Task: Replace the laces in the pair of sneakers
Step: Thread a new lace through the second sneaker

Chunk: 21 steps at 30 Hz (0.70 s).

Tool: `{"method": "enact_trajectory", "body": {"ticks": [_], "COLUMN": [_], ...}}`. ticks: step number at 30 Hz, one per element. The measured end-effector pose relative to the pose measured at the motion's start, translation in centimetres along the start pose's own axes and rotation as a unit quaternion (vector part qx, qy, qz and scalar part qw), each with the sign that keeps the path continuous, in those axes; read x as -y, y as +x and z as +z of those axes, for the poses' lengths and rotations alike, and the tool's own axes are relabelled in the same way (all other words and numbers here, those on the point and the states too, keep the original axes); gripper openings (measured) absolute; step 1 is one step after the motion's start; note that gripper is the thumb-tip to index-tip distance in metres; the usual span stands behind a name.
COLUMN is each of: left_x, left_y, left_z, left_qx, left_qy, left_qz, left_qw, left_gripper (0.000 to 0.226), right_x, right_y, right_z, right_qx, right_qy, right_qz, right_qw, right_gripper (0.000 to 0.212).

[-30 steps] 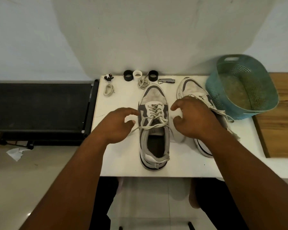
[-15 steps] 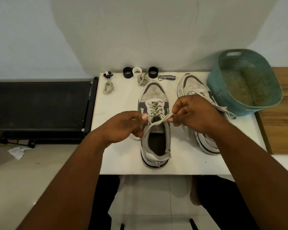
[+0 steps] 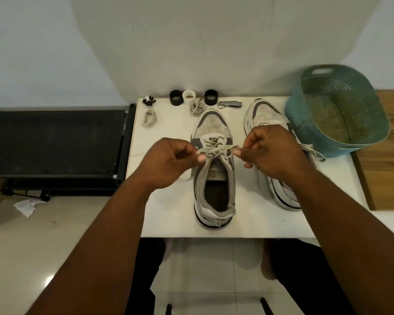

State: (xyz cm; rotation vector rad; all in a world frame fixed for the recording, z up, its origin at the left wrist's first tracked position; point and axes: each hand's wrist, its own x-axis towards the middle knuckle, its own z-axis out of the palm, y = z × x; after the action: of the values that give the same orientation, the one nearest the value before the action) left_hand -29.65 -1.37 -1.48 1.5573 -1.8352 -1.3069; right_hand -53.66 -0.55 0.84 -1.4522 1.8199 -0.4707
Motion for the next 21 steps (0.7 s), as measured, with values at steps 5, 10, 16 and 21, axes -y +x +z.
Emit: {"method": "enact_trajectory", "body": {"ticks": [5,10,16,21], "left_x": [1.9,2.5,0.9,1.1], "left_y": [0.4,-0.1,1.1,1.0], "left_z": [-3.2,-1.9,2.0,2.1], "left_qx": [-0.116,0.033,-0.007,0.014], "left_qy": [-0.019,0.164,0.071,0.080], "left_qz": [-0.144,-0.126,0.001,-0.019], "left_qw": [0.983,0.978,0.997,0.997], "left_gripper": [0.028,0.057,0.025,0.012], "right_x": [-1.3,-1.2,-1.1,-1.4], "right_y": [0.6,0.5,0.7,0.8], "right_z": [0.1,1.0,2.7,2.2], "right_qx": [0.010,0.021,0.037,0.049], "right_qy": [-0.317,-0.219,-0.082,-0.098], "right_qz": [-0.028,-0.106,-0.096,-0.135], "right_qw": [0.948,0.970,0.991,0.985], "right_gripper": [0.024,0.044,0.004,0.012]}}
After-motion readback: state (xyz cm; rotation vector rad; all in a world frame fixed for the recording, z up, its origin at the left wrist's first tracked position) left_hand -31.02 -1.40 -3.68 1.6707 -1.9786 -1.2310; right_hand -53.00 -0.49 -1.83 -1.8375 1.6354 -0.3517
